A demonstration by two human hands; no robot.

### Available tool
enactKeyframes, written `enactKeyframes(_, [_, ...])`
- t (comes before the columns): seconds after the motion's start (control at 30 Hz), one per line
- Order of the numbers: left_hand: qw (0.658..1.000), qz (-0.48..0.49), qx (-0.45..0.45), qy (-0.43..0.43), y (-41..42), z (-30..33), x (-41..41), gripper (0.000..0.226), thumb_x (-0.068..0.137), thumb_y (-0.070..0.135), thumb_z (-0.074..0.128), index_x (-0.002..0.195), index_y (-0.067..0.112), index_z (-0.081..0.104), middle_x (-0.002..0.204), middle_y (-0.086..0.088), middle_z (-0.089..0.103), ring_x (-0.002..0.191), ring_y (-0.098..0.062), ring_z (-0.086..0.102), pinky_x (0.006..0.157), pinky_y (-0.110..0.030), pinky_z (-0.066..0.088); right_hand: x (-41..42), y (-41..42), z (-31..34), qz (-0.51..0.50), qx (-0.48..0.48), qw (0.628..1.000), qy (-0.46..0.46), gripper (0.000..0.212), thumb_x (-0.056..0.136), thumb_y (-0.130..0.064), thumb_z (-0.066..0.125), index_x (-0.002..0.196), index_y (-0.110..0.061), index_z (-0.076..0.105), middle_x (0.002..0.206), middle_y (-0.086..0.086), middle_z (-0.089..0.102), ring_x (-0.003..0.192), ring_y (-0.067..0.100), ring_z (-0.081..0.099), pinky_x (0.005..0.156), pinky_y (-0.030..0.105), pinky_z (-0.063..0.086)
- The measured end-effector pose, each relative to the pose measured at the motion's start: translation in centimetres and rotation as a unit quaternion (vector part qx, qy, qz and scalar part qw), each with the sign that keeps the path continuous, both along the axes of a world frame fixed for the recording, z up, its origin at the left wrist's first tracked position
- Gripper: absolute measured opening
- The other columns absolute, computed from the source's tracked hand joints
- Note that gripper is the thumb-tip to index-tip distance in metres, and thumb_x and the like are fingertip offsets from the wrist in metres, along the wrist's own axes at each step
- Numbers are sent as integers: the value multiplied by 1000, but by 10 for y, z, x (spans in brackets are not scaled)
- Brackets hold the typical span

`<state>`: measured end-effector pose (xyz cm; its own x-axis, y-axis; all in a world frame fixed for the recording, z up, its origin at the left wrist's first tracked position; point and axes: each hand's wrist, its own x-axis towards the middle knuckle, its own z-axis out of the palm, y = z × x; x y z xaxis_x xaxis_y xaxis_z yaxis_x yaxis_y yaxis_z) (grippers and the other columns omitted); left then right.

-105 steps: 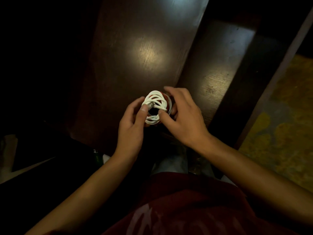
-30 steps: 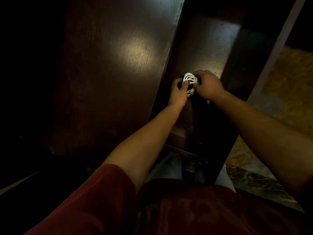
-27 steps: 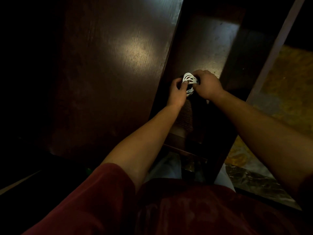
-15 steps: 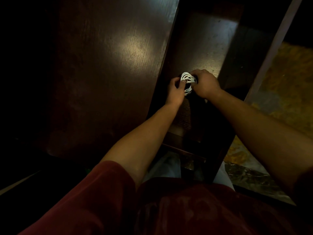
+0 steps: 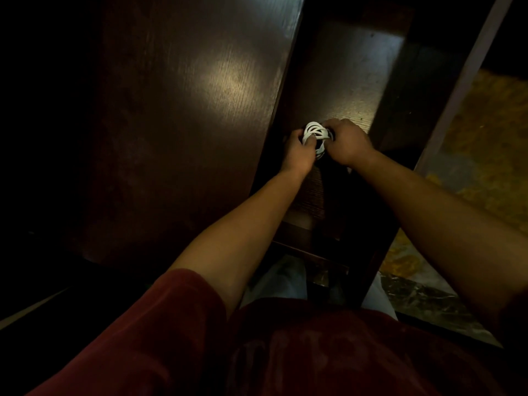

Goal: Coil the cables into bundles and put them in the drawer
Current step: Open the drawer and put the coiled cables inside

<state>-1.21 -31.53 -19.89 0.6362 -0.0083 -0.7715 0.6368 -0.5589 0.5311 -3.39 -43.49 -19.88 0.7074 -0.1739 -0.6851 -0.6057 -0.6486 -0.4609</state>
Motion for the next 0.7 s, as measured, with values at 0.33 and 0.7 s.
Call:
enactKeyframes(0.33, [970,-159,27,-183,-2,65,-2,38,97,19,58,133,8,59,146,-9,47,128,-25,53,100,-23,38,-1,-35,92,72,-93,986,-118,55,97,-35,60,148,-19,46,148,11,47,130,33,51,102,46,45])
enactKeyframes(0.7, [792,-393,57,-465,55,165,16,45,100,26,57,141,9,55,161,-16,35,152,-32,27,120,-50,30,-107,-66,151,-62,-151,962,-221,59,101,-42,48,153,-15,40,167,12,24,154,33,22,121,48,23])
